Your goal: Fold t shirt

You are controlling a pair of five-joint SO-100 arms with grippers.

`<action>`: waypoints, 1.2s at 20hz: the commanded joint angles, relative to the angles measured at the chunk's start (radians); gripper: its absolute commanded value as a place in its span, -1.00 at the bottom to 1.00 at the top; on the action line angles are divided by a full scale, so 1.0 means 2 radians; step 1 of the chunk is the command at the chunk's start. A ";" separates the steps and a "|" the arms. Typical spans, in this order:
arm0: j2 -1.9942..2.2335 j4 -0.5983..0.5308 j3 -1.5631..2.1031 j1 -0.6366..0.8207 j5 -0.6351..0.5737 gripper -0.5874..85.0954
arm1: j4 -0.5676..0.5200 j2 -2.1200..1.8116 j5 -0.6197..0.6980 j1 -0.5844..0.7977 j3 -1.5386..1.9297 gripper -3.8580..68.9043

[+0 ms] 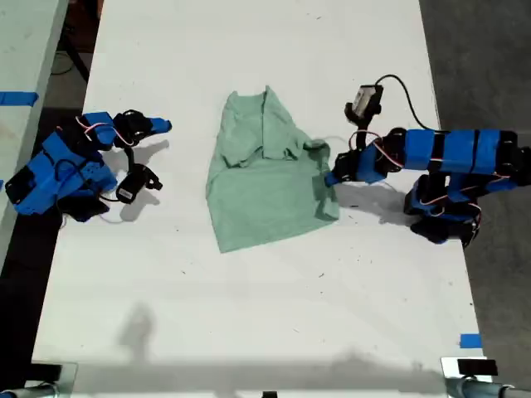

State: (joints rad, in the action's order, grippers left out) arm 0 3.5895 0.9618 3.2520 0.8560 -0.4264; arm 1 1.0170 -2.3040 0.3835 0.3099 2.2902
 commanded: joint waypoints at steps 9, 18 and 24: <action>0.005 0.002 0.018 0.003 0.006 -0.99 | 0.130 0.459 0.064 -0.117 -0.594 -0.88; 0.005 0.002 0.018 0.005 0.005 -0.99 | 0.209 0.446 0.059 -0.118 -0.642 0.30; 0.005 0.002 0.018 0.005 0.005 -0.99 | 0.268 0.127 0.043 -0.018 -0.393 -0.54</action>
State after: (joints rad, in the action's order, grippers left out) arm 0 3.5895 0.9649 3.2520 0.8560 -0.4264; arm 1 1.5585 -1.7763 0.4878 0.2178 1.3146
